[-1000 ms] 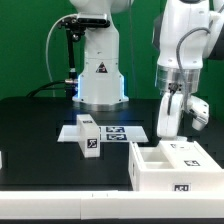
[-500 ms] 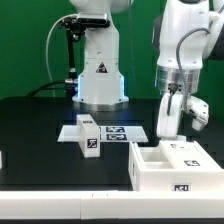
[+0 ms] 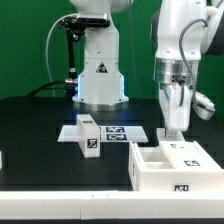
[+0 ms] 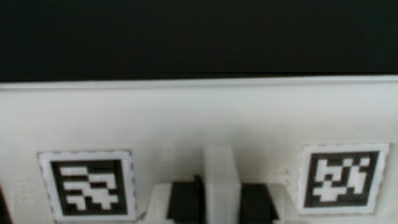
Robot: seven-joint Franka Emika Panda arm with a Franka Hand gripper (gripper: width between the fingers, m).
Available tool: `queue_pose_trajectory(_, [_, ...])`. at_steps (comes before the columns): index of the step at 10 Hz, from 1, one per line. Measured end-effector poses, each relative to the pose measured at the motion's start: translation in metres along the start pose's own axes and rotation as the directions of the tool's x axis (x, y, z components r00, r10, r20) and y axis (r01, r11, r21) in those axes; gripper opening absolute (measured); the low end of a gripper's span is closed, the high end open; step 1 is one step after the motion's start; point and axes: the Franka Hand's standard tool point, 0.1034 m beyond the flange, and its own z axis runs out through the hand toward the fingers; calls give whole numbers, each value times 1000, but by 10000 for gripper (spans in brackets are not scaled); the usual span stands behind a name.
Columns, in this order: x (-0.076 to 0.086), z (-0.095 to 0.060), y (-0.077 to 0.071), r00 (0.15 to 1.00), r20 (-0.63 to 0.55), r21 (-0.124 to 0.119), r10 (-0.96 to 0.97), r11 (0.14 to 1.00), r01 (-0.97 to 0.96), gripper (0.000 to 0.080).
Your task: Assemble cabinet
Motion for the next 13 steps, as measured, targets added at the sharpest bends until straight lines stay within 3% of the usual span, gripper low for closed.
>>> queue_pose_trajectory(3, [1, -3, 3, 958, -12, 0, -287, 958, 287, 67])
queue_pose_trajectory(5, [3, -3, 1, 874, -14, -4, -485, 875, 485, 67])
queue_pose_trajectory(7, [19, -9, -10, 636, -56, 18, -770, 636, 772, 67])
queue_pose_trajectory(8, [23, -10, -9, 498, -87, 17, -863, 499, 866, 67])
queue_pose_trajectory(9, [20, -8, -5, 456, -110, 14, -883, 458, 889, 67])
queue_pose_trajectory(10, [16, -8, -2, 430, -132, 8, -893, 433, 902, 67])
queue_pose_trajectory(12, [19, -8, -4, 278, -131, -18, -952, 282, 959, 67])
queue_pose_trajectory(13, [19, -10, -6, 118, -128, -41, -985, 124, 991, 67])
